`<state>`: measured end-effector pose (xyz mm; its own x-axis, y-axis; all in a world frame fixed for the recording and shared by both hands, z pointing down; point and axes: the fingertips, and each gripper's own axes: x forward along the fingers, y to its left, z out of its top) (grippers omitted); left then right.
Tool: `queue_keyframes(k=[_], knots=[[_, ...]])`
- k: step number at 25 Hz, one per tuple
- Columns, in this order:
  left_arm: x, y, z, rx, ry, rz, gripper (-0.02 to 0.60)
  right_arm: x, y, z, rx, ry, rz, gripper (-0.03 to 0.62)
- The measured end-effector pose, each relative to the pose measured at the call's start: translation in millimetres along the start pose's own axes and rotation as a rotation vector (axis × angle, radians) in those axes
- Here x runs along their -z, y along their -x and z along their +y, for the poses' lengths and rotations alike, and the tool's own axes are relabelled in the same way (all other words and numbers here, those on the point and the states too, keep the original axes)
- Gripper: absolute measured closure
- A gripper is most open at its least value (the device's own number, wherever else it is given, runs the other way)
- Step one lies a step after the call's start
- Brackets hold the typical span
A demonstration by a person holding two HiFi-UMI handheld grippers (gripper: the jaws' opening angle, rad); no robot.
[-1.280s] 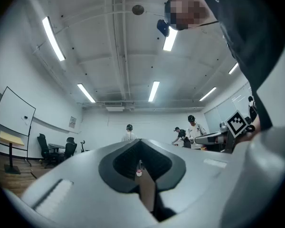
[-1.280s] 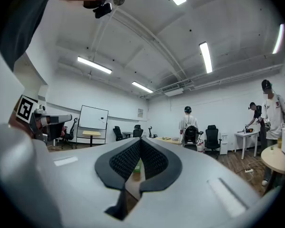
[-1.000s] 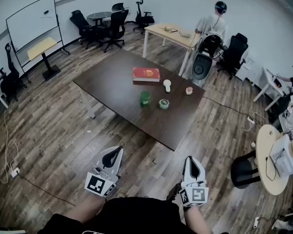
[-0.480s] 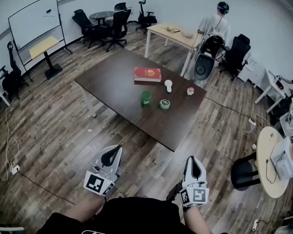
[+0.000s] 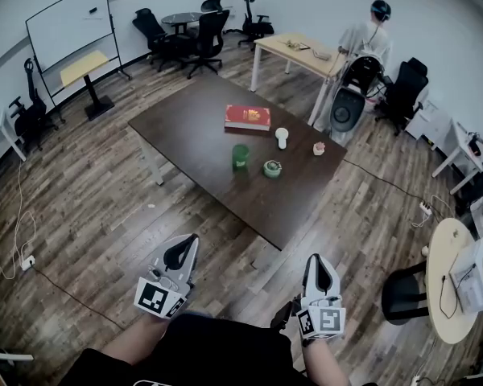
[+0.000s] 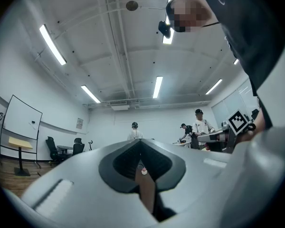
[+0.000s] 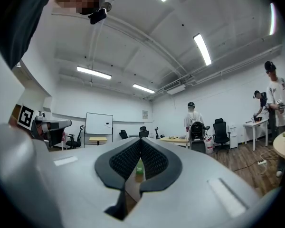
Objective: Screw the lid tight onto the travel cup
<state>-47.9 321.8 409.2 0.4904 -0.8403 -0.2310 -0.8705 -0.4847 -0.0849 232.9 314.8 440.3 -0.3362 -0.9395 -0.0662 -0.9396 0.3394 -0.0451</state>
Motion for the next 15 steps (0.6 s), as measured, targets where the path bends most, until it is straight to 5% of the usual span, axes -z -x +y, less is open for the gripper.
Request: queue_keyframes(k=[7,15], knots=[[10.8,-20.3,3.8,-0.015,-0.017,0.025,0.581,11.9,-25.0,-21.1,-0.014,-0.027,0.011,0.585],[28.3,-85.4,59.4,0.019,-0.012,-0.005,0.581,12.6,-97.0,-28.1,0.025,-0.012,-0.008,0.585]])
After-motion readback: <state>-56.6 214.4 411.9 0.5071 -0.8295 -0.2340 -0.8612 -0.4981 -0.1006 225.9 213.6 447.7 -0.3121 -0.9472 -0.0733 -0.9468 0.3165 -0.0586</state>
